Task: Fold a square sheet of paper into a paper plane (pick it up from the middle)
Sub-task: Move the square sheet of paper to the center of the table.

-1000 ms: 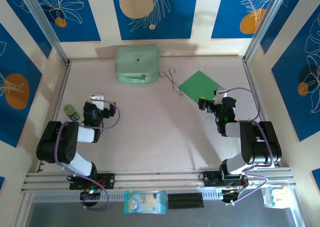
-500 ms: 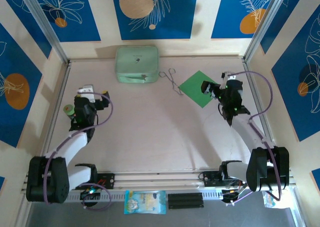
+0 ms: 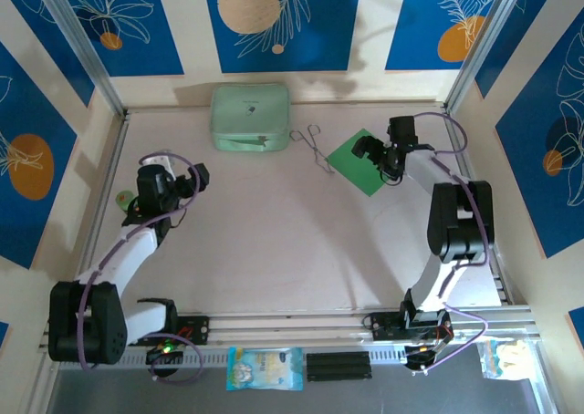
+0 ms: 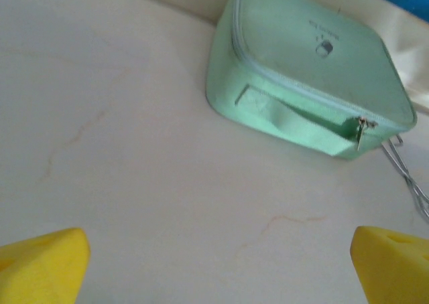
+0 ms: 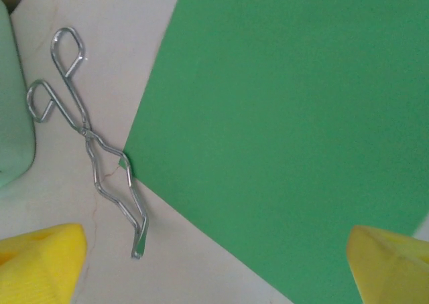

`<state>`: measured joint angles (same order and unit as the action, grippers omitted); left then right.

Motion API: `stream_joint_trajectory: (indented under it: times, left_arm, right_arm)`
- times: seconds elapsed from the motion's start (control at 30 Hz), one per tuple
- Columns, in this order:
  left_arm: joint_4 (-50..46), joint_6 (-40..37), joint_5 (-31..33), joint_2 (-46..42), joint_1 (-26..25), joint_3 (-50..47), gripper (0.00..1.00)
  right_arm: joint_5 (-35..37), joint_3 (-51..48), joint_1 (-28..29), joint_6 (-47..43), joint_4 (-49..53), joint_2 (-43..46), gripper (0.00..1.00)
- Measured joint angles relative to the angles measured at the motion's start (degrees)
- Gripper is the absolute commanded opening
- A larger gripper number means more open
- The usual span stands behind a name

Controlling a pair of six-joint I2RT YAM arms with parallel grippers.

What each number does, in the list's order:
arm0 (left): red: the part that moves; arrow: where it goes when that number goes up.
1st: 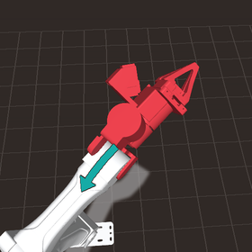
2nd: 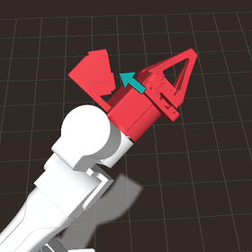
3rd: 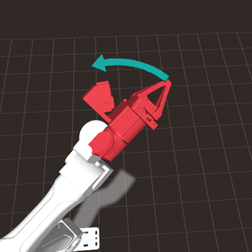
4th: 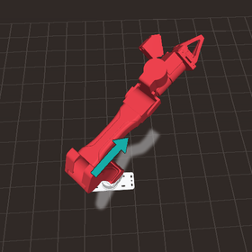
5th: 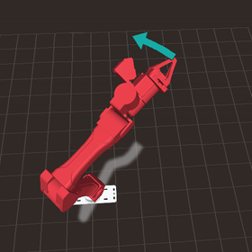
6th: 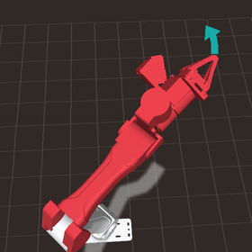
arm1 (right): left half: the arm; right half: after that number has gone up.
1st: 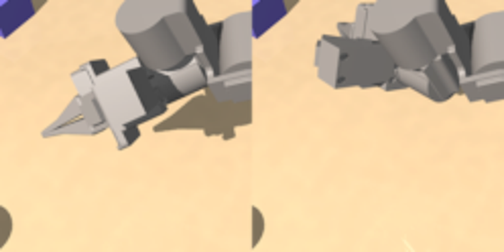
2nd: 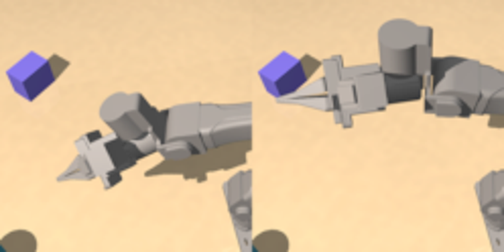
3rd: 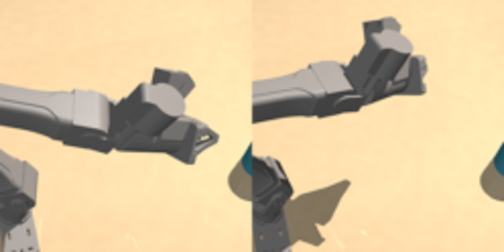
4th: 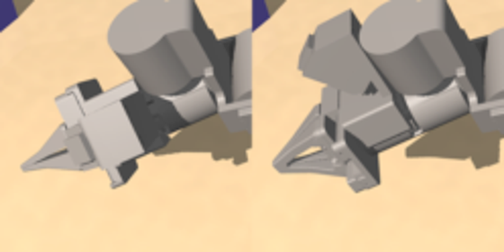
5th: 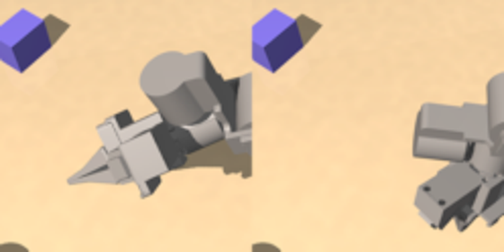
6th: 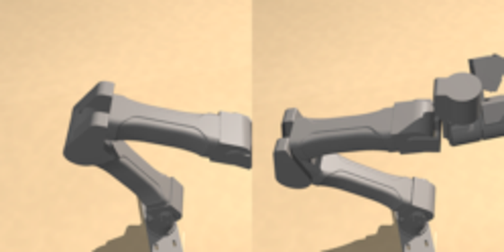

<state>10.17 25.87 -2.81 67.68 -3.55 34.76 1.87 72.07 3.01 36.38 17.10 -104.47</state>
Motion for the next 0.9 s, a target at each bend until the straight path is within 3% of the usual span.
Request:
stream_joint_trajectory:
  times: [0.43,0.7,0.9]
  left_arm:
    - [-1.33,3.58,-4.72,3.67,0.00,0.90,1.00]
    - [-2.54,5.22,-5.70,5.92,0.00,3.15,1.00]
    - [-3.74,6.73,-5.42,7.45,0.00,3.93,0.99]
  right_arm:
    - [-1.84,13.94,0.00,4.28,6.36,-15.82,0.93]
    - [3.89,13.73,0.81,7.78,11.23,-14.88,0.91]
    - [6.93,4.09,1.27,7.78,14.45,-7.50,0.91]
